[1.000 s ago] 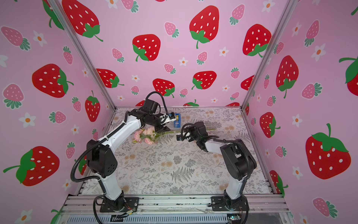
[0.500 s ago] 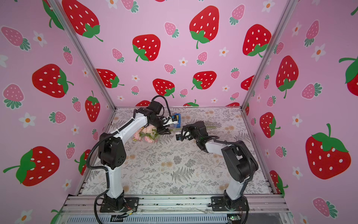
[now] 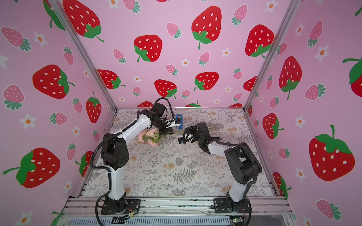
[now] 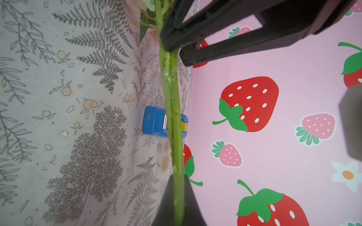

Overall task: Wrap bouquets with tape
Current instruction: Wrap the tape around the bouquet.

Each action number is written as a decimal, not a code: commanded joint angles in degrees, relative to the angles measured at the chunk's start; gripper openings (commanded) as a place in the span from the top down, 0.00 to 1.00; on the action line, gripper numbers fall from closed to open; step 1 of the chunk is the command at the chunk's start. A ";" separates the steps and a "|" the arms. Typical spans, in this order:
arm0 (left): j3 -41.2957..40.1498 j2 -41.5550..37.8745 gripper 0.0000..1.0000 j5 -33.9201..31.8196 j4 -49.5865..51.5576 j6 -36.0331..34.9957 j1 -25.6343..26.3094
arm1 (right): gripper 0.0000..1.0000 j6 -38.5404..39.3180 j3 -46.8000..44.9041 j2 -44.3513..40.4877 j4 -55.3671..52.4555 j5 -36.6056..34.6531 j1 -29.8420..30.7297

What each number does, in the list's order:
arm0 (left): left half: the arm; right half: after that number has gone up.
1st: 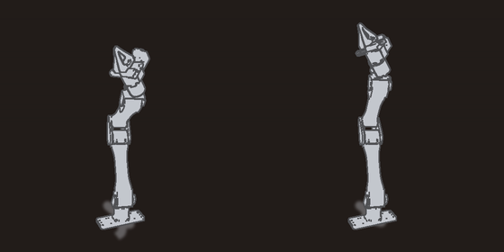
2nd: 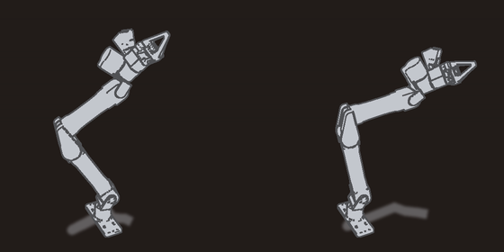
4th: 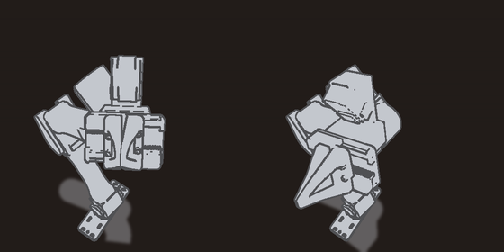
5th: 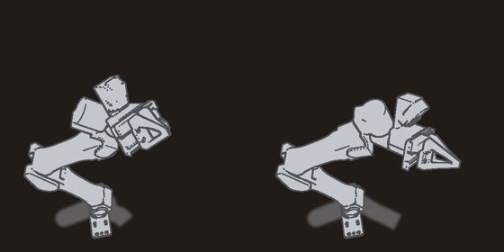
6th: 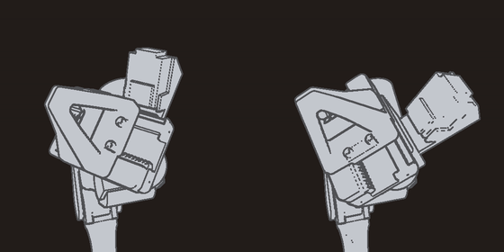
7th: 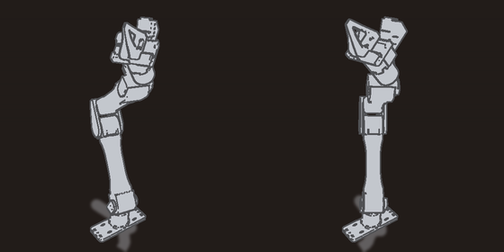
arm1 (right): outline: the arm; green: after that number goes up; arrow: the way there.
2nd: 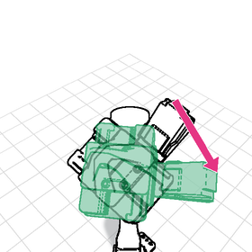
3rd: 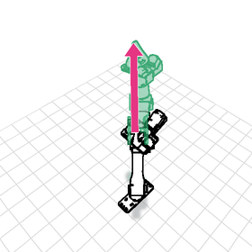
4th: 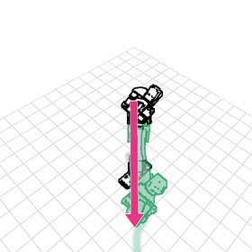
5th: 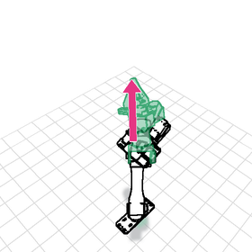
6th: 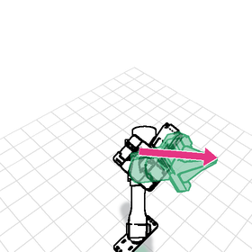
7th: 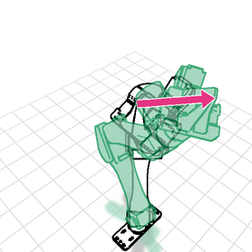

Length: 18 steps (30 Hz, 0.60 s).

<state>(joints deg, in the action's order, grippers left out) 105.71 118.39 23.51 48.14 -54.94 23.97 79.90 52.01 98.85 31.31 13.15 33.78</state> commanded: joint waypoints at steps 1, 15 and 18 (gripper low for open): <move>1.65 1.20 0.59 1.83 1.26 -1.45 0.05 | 1.00 0.70 0.08 -3.40 1.21 5.23 0.99; 0.85 1.32 0.66 2.43 2.13 -3.07 0.25 | 1.00 0.32 -0.14 -4.78 1.25 5.97 1.00; 0.55 1.15 0.79 2.51 1.96 -3.38 0.37 | 1.00 -0.92 -0.42 -5.22 1.71 5.97 1.00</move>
<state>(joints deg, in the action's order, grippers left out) 105.69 118.56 24.75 49.98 -57.10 24.12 80.51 52.01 97.08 30.83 14.37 33.85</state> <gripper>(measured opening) 0.229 0.069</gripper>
